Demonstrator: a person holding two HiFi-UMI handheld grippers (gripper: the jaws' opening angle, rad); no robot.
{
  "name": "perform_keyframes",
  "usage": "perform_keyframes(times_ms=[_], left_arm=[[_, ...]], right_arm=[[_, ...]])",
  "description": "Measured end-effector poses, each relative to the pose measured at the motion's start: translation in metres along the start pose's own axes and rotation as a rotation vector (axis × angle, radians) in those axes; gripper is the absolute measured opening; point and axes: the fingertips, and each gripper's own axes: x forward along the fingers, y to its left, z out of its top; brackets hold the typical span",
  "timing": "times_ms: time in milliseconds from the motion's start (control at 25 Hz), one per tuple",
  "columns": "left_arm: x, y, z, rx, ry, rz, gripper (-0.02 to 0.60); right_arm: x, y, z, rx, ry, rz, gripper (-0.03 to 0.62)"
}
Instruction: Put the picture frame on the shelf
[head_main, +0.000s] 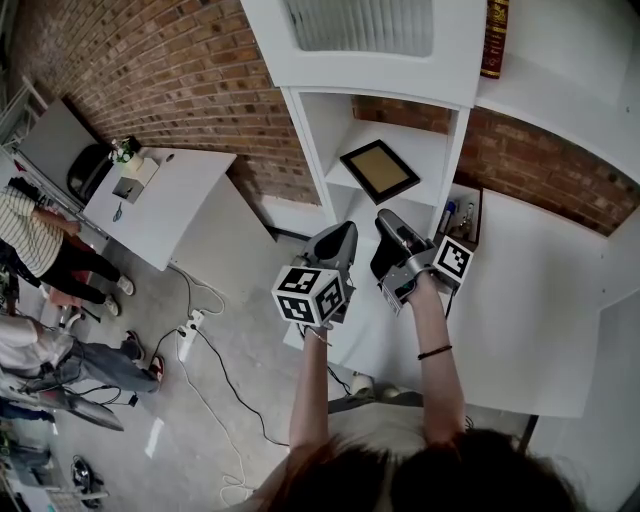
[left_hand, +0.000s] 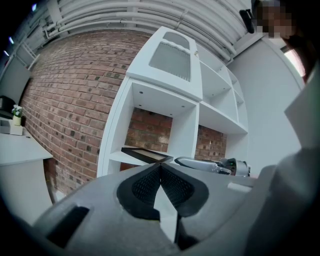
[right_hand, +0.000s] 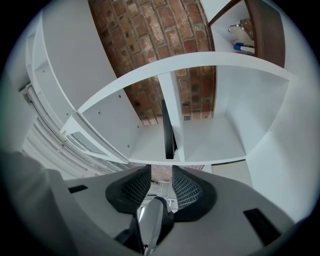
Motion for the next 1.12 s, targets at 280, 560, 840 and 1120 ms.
perform_keyframes(times_ms=[280, 560, 840, 1120], left_arm=[[-0.005, -0.012, -0.006, -0.002, 0.004, 0.005, 0.011], [-0.013, -0.023, -0.014, -0.006, 0.013, 0.013, 0.011], [-0.021, -0.030, -0.012, -0.010, 0.007, 0.028, 0.011], [-0.025, -0.038, -0.012, 0.000, 0.005, 0.029, 0.011]], right_arm=[[-0.013, 0.004, -0.006, 0.027, 0.005, 0.021, 0.080], [-0.024, 0.012, -0.011, 0.039, 0.013, 0.043, 0.054], [-0.031, 0.021, -0.017, 0.048, 0.030, 0.055, 0.034], [-0.037, 0.027, -0.020, 0.050, 0.035, 0.074, 0.020]])
